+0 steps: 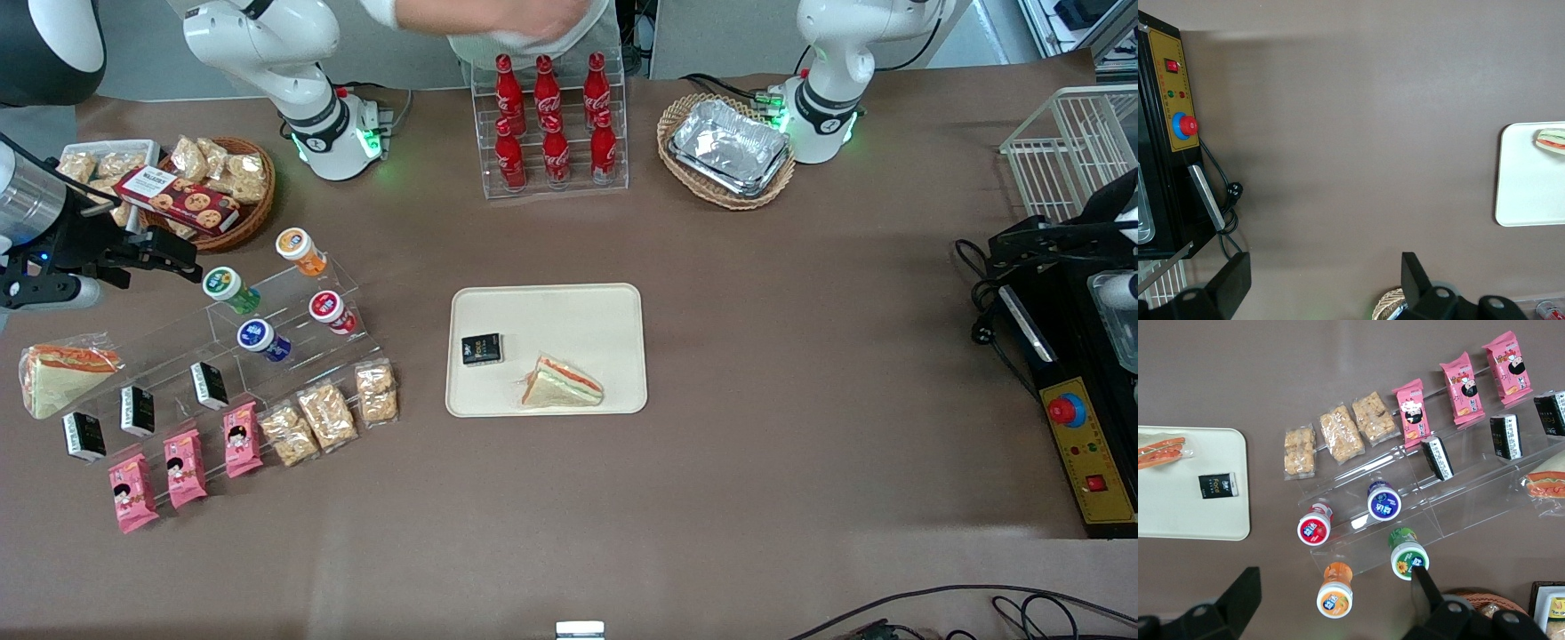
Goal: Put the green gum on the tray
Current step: 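Move the right gripper toward the green-labelled round bottle on the acrylic stand, then lower the right gripper and close it on the green-labelled bottle, then lift the green bottle and carry it over the cream tray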
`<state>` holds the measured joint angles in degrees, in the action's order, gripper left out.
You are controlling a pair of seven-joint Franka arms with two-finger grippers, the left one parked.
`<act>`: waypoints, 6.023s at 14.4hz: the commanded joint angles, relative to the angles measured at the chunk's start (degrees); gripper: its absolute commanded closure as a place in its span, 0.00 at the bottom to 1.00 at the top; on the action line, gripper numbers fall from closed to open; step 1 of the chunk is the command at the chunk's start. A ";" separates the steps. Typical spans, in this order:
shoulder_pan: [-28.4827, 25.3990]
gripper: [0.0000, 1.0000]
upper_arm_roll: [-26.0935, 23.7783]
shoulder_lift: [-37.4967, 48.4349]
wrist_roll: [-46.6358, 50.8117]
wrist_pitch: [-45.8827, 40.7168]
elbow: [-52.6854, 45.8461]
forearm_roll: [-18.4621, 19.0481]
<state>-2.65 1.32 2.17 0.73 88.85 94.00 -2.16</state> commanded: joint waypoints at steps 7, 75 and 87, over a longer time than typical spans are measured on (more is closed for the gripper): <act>0.27 0.00 0.61 -0.24 -15.27 -1.66 -0.92 0.40; -5.60 0.71 0.62 13.39 -3.95 -0.96 15.08 -1.96; -12.64 0.70 -19.68 2.49 40.56 22.90 20.76 -6.28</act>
<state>-14.51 -16.19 7.05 36.26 102.93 109.84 -7.50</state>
